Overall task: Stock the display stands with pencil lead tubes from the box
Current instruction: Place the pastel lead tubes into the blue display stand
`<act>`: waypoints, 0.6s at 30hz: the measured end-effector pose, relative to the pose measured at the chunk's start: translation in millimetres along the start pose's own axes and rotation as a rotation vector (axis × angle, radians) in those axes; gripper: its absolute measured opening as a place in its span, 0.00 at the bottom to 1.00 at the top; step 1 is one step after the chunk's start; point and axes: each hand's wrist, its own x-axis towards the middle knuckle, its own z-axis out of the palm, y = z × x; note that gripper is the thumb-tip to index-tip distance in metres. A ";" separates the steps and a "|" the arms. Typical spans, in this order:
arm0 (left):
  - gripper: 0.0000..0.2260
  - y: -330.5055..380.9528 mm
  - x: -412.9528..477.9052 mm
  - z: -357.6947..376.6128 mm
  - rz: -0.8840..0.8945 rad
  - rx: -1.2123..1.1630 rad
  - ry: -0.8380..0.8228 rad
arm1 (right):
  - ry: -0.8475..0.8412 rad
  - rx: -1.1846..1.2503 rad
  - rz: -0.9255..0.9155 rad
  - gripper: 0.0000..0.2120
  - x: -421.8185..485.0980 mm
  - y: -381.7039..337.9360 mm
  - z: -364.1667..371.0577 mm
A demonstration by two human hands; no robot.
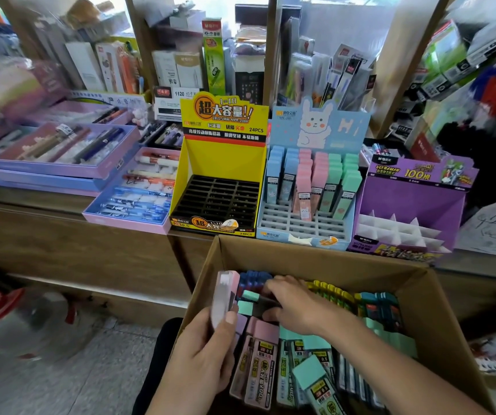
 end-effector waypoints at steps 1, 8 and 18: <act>0.06 -0.7 0.1 -0.8 0.008 0.006 -0.010 | 0.013 0.022 0.002 0.08 -0.5 -0.4 0.4; 0.08 1.4 0.7 -3.3 0.094 0.078 -0.153 | 0.209 0.330 -0.024 0.08 -17.8 -8.4 -16.6; 0.16 23.2 16.9 -1.2 0.257 0.654 -0.312 | -0.334 1.388 0.165 0.32 -84.3 -6.6 -49.1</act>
